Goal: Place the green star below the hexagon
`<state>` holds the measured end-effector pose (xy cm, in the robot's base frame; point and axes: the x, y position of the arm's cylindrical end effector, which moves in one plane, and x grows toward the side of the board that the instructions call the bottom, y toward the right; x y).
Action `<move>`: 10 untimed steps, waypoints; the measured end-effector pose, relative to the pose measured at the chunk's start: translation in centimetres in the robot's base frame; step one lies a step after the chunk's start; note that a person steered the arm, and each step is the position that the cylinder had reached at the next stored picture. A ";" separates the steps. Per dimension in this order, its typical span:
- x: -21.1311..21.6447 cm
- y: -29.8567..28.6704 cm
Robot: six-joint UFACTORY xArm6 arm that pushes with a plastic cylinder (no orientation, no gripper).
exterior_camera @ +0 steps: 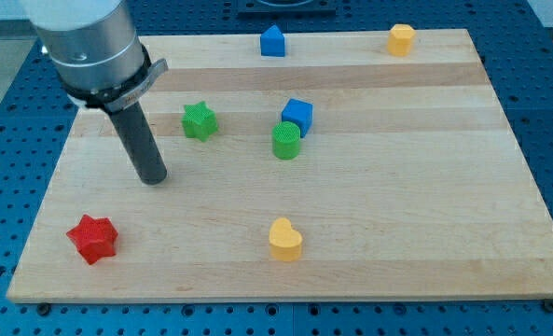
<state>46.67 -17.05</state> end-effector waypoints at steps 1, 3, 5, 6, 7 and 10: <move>-3.7 0.6; -4.5 1.2; -8.1 4.1; -8.8 4.1; -11.5 4.1; -14.3 4.5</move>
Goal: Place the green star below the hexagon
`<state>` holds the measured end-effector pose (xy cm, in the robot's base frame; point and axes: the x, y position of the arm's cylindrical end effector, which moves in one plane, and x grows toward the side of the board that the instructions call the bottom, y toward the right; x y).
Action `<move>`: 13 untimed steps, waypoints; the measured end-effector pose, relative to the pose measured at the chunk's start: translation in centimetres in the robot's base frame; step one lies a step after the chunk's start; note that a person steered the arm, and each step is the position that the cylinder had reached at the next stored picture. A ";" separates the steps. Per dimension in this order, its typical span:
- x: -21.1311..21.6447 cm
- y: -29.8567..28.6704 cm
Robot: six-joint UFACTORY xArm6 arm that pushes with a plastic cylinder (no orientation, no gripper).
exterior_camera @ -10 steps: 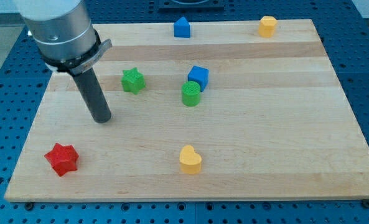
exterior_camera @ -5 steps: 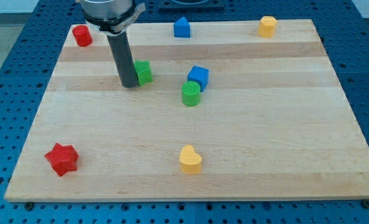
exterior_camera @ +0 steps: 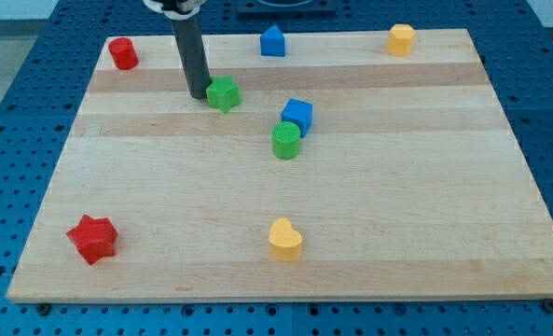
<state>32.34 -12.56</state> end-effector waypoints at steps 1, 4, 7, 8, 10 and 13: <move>0.2 0.8; 0.7 12.2; -0.1 14.7; 0.2 12.3; 2.8 12.4; 3.0 19.7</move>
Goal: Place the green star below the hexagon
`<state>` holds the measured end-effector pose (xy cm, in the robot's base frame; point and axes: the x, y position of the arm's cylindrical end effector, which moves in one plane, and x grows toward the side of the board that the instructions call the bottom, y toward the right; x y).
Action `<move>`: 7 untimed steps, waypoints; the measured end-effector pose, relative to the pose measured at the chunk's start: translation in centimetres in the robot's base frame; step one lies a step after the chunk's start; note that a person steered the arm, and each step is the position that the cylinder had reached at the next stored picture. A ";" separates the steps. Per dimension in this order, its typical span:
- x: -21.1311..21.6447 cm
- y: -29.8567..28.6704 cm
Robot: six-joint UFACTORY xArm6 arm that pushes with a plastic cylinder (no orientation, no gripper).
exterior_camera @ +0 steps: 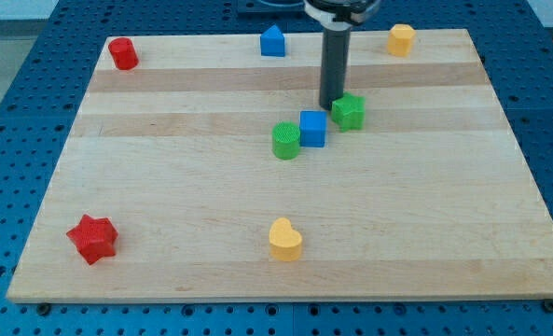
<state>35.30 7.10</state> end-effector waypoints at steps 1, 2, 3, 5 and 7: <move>0.3 2.4; 1.3 3.0; 1.6 2.8; 3.9 -1.1; 5.3 1.1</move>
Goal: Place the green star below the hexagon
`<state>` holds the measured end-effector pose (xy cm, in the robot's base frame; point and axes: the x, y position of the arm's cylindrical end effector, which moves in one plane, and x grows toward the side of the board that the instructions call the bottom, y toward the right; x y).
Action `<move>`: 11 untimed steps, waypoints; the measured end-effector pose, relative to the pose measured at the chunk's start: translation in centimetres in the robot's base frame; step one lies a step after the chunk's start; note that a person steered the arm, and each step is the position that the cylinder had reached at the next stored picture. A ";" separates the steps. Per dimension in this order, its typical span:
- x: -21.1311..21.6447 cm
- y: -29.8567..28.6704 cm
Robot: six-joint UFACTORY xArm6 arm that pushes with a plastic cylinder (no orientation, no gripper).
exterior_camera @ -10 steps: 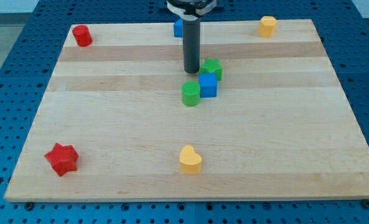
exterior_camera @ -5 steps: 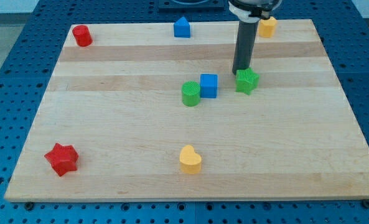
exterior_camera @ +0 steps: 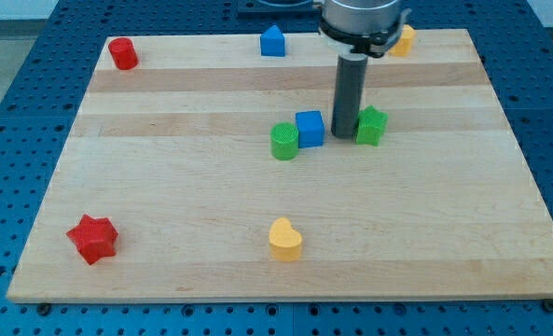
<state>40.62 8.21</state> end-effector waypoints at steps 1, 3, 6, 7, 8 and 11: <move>-0.6 1.0; -1.0 5.2; -1.1 -1.3; -1.1 -3.6; -1.1 -3.7; -1.8 -3.7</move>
<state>38.79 4.54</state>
